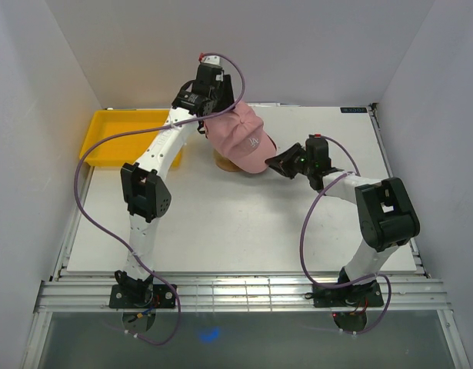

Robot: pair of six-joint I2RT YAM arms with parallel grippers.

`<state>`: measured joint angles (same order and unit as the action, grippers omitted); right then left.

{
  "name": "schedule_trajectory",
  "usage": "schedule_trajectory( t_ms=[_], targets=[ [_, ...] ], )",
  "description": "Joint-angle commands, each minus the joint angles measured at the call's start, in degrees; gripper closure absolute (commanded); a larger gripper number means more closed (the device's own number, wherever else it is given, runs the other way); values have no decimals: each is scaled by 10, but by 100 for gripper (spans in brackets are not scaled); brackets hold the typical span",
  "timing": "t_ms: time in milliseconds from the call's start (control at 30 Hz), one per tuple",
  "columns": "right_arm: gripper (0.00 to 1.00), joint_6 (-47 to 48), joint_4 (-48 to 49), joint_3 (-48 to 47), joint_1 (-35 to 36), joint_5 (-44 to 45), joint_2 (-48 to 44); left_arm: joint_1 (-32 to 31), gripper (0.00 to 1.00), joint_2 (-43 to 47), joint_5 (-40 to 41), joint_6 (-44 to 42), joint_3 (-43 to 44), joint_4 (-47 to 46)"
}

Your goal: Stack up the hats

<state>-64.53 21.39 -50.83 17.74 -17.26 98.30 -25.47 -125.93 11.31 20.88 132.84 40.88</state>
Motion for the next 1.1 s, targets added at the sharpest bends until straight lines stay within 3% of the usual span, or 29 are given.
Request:
schedule_trajectory(
  t_ms=[0,433,800,867,1067],
  targets=[
    [92,43,-157,28,-13,74,16,16,32,-39,6,-3,-32,111],
    [92,73,-183,19,-16,71,30,17,34,-49,-16,2,-53,115],
    [91,93,-196,16,-22,60,-26,17,19,-10,-37,-19,-14,112],
    [88,99,-198,14,-23,53,-38,17,17,1,-46,-22,-6,104],
    [65,121,-213,-3,-25,46,-86,20,14,44,-54,-30,22,85]
  ],
)
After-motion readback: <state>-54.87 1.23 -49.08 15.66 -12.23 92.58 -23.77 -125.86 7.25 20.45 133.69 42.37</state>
